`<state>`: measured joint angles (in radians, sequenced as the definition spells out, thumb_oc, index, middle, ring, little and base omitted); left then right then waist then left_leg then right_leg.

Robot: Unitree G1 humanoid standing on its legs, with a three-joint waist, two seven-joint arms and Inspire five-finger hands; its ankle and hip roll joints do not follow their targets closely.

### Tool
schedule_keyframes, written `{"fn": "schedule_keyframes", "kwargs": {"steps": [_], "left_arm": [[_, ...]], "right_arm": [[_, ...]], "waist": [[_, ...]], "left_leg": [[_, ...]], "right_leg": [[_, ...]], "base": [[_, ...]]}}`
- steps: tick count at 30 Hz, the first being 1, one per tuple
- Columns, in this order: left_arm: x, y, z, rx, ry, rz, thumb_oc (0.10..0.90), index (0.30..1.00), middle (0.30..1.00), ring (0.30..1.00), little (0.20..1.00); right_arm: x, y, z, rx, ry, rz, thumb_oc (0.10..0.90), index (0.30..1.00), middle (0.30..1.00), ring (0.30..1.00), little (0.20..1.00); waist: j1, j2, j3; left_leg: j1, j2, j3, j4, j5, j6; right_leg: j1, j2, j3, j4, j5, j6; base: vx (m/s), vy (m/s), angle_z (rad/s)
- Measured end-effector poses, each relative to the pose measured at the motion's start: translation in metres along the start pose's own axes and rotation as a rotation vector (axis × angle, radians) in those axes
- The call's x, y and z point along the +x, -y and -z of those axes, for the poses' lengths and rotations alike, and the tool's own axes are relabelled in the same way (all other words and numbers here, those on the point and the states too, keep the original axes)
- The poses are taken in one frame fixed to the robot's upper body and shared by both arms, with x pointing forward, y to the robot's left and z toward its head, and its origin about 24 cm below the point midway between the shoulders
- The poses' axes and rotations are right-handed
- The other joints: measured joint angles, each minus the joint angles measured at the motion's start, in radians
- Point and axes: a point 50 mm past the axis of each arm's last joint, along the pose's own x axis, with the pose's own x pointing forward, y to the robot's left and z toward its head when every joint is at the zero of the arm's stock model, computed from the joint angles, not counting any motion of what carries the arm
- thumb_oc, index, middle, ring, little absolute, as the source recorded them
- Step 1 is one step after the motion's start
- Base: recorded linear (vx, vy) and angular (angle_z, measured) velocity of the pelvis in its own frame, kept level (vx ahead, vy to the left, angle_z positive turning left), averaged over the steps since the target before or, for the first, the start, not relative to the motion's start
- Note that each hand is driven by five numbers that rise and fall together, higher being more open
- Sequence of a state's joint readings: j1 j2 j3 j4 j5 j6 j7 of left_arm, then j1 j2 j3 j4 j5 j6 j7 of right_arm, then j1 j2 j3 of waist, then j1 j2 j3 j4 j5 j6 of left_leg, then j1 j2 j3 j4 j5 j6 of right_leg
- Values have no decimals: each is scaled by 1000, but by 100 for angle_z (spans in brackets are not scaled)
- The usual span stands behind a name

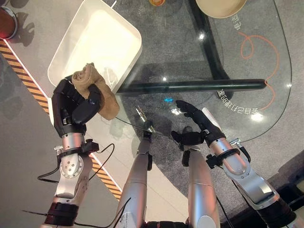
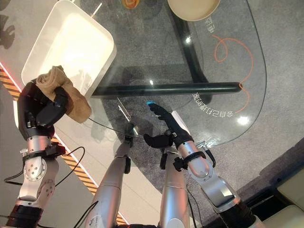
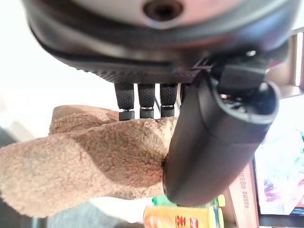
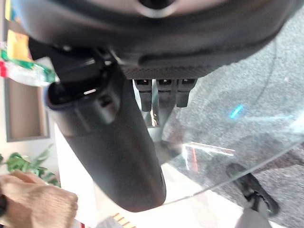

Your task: Wipe the table with a cloth and put it in the basket.

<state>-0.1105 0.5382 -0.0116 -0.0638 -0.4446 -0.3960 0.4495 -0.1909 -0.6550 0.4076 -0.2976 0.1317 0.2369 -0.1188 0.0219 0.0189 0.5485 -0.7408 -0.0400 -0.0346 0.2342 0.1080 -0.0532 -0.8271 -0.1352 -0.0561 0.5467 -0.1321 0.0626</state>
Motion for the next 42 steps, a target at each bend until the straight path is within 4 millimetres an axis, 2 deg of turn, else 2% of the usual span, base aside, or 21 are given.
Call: {"fn": "schedule_keyframes", "kwargs": {"steps": [9, 15, 19, 22, 29, 34, 42], "left_arm": [[21, -14, -12, 201, 152, -248, 100, 300, 300, 300, 200], [40, -22, -17, 421, 240, -352, 100, 300, 300, 300, 200], [58, -20, -23, 562, 291, -346, 100, 300, 300, 300, 200], [69, -14, -30, 642, 341, -321, 100, 300, 300, 300, 200], [90, 7, -31, 817, 426, -247, 100, 300, 300, 300, 200], [94, 15, -26, 881, 429, -206, 100, 300, 300, 300, 200], [104, 14, -19, 941, 382, -195, 100, 300, 300, 300, 200]], "right_arm": [[11, 4, -4, -64, -36, -37, 800, 900, 900, 900, 900], [20, 7, -12, -83, -43, -52, 800, 900, 900, 900, 900], [30, 12, -17, -105, -52, -52, 800, 900, 900, 900, 900], [34, 16, -24, -135, -42, -61, 800, 900, 900, 900, 900], [45, 20, -44, -135, 10, -87, 800, 900, 900, 900, 900], [50, 23, -52, -113, 26, -96, 800, 900, 900, 900, 900], [55, 27, -63, -85, 49, -107, 800, 900, 900, 900, 900]], "waist": [[-1, 9, 0], [-2, 9, 0], [-3, 9, 0], [-13, 9, -1], [-43, 9, -1], [-56, 9, -1], [-61, 7, -1]], "left_leg": [[-59, 0, 6, 29, -3, -4], [-99, 0, 6, 41, -3, -5], [-123, -2, 6, 52, -4, -7], [-146, -2, 6, 67, -6, -9], [-219, 4, 9, 102, -11, -14], [-247, 7, 17, 116, -15, -15], [-297, 15, 27, 141, -20, -20]], "right_leg": [[-61, 1, 9, 28, 0, -3], [-96, 1, 9, 31, 2, -6], [-120, -1, 10, 42, 2, -6], [-138, -1, 11, 48, 3, -6], [-205, 6, 15, 63, 10, -11], [-236, 9, 18, 71, 13, -12], [-291, 21, 36, 91, 18, -16]], "base": [[35, 71, -1], [27, 63, 0], [30, 45, 1], [23, 24, 0], [42, 56, -3], [16, 29, -4], [2, 24, -4]]}}
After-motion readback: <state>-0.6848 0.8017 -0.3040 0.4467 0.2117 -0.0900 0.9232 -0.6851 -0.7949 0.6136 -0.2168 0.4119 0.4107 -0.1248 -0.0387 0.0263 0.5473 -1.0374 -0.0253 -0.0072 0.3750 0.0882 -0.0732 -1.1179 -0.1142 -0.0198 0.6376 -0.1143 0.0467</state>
